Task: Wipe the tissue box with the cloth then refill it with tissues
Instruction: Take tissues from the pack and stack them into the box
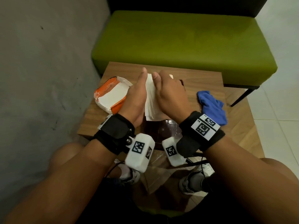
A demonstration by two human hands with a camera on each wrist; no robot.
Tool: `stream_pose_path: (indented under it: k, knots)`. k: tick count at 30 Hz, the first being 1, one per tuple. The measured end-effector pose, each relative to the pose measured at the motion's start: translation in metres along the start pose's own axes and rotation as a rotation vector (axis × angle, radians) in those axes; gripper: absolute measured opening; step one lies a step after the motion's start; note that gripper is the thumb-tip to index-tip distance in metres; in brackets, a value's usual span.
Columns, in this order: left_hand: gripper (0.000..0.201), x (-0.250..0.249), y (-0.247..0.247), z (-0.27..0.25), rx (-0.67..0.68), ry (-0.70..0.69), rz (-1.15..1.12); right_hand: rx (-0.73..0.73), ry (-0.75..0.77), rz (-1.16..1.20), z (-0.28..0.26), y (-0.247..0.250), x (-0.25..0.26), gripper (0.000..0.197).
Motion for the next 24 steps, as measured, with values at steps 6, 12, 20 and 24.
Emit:
stream_pose_path:
  k: [6,12,20,24]
  knots:
    - [0.030,0.020,0.019,0.016,0.102,0.059,-0.065,0.317,-0.288,0.657,0.003,0.011,-0.002,0.028]
    - [0.036,0.014,0.024,0.012,-0.009,0.083,-0.025,-0.054,-0.352,0.565,0.013,0.043,-0.035,0.025]
    - [0.030,0.009,0.013,0.013,-0.047,0.018,-0.029,0.024,-0.282,0.434,0.003,-0.002,-0.034,0.064]
    - [0.037,0.008,0.011,0.010,-0.101,0.022,0.043,-0.102,-0.273,0.348,0.003,-0.002,-0.039,0.063]
Point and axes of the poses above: each hand's wrist, its own z-axis towards the middle knuckle, its own y-axis out of the back of the hand, x = y × z, the point moved 4 cm from there along z, towards the middle knuckle, and after that the axes turned 9 degrees about z, right-handed, at the moved point
